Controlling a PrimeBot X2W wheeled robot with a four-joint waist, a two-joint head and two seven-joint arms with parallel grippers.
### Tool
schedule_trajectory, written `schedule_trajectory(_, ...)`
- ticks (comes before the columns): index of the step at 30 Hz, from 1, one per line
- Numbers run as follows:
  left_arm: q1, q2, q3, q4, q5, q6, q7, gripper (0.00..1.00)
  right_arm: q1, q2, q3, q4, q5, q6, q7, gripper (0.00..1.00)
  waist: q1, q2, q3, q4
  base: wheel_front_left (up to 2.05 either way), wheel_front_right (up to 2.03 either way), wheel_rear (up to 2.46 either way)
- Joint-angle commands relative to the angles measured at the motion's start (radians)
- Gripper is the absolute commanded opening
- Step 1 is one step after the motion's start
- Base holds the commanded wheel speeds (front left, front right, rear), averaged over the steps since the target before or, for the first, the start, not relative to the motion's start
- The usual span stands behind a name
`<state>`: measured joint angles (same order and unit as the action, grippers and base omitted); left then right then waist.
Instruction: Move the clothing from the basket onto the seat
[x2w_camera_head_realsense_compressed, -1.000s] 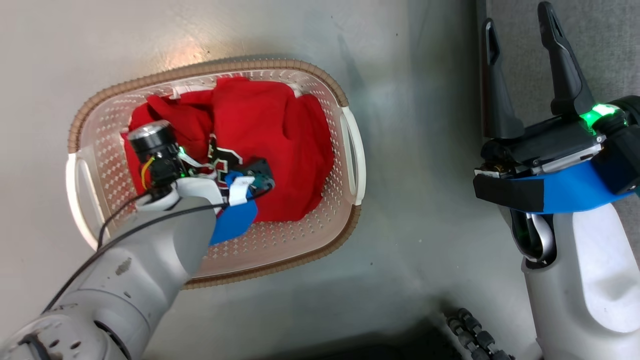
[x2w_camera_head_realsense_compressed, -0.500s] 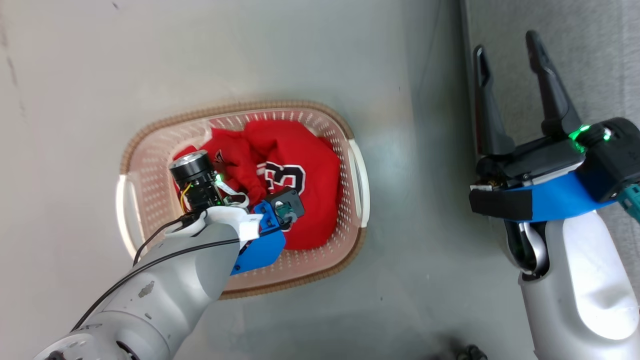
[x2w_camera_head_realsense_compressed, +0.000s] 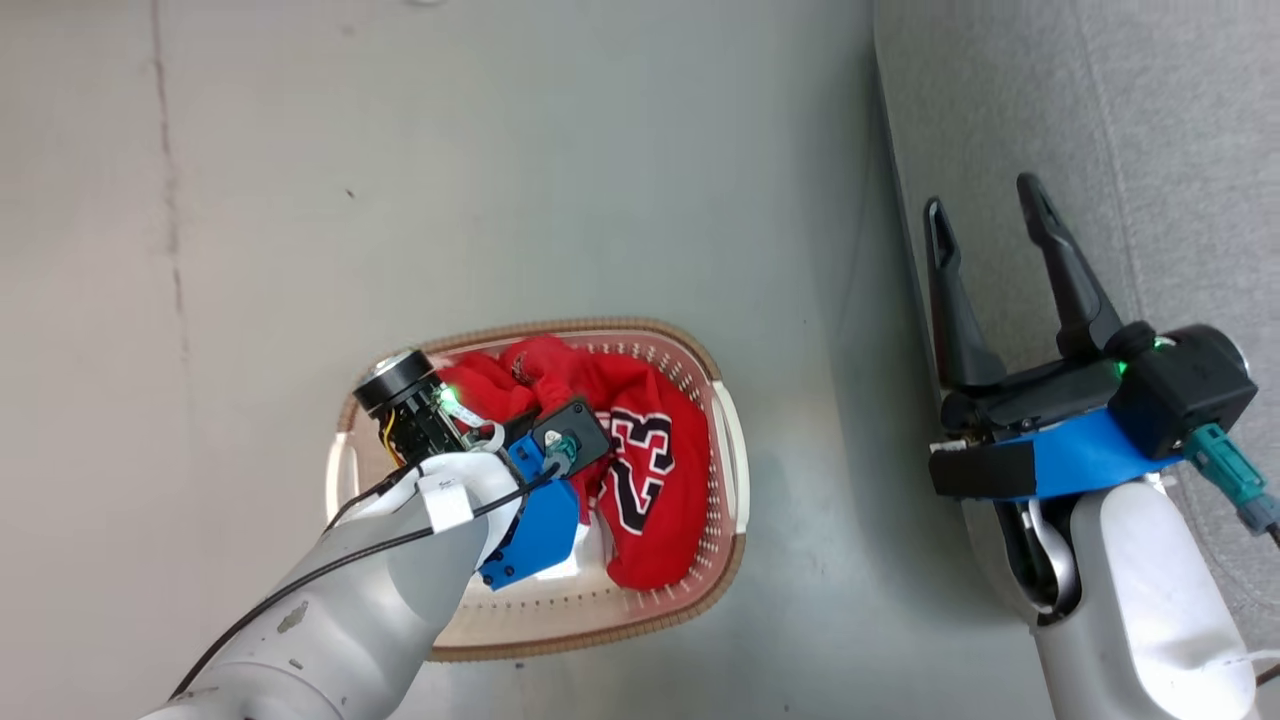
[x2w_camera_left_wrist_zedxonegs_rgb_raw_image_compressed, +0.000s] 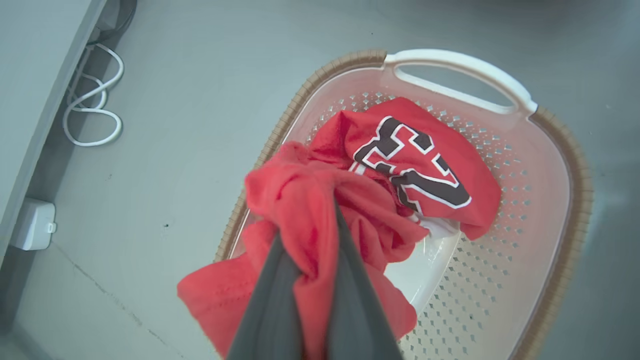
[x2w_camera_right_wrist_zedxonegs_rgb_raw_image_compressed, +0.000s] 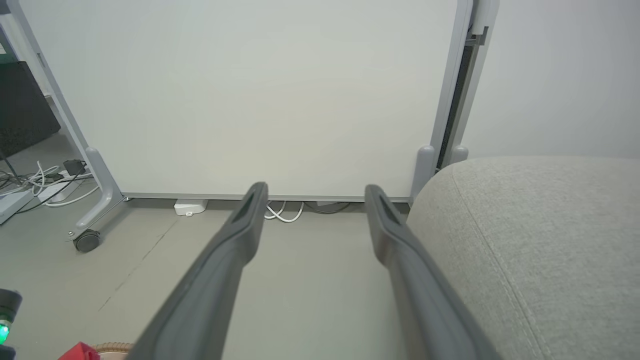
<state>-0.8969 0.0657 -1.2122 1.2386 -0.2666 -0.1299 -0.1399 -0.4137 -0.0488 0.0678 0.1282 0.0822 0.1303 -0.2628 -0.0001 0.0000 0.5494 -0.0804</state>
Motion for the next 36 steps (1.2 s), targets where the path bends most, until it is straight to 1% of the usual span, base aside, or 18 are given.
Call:
schedule_trajectory(1,0.016,-0.001,0.004,0.002,-0.012,0.000,-0.036,0.00,0.024,-0.003,-0.004,0.010,-0.006,0.001,-0.003,1.00,0.0001,0.0000,-0.078,0.020,0.00,0.00,0.00)
schedule_trajectory(8,0.053,-0.004,0.043,-0.006,-0.092,0.000,-0.104,0.00,0.090,-0.003,-0.008,0.039,-0.011,0.001,-0.003,1.00,0.0001,0.0000,-0.197,0.045,0.00,0.00,0.00)
schedule_trajectory(9,0.053,-0.004,0.043,-0.006,-0.092,0.000,-0.104,0.00,0.090,-0.003,-0.008,0.039,-0.011,0.001,-0.003,1.00,0.0001,0.0000,-0.197,0.045,0.00,0.00,0.00)
schedule_trajectory(17,0.065,-0.005,0.088,-0.065,-0.148,0.002,-0.126,0.00,0.165,-0.003,-0.021,0.059,-0.007,0.001,-0.003,1.00,0.0001,0.0000,-0.314,0.070,0.00,0.00,0.00)
schedule_trajectory(20,0.073,0.002,0.117,-0.127,-0.160,0.011,-0.126,0.00,0.194,-0.003,-0.027,0.063,-0.006,0.001,-0.003,1.00,0.0001,0.0000,-0.353,0.081,0.00,0.00,0.00)
schedule_trajectory(25,0.078,0.025,0.167,-0.230,-0.163,0.041,-0.127,0.00,0.239,-0.003,-0.032,0.068,0.000,0.001,-0.003,1.00,0.0001,0.0000,-0.408,0.095,0.00,0.00,0.00)
schedule_trajectory(36,0.099,0.071,0.280,-0.449,-0.163,0.092,-0.127,0.00,0.303,-0.003,-0.034,0.078,0.016,0.001,-0.003,1.00,0.0001,0.0000,-0.498,0.108,0.00,0.00,0.00)
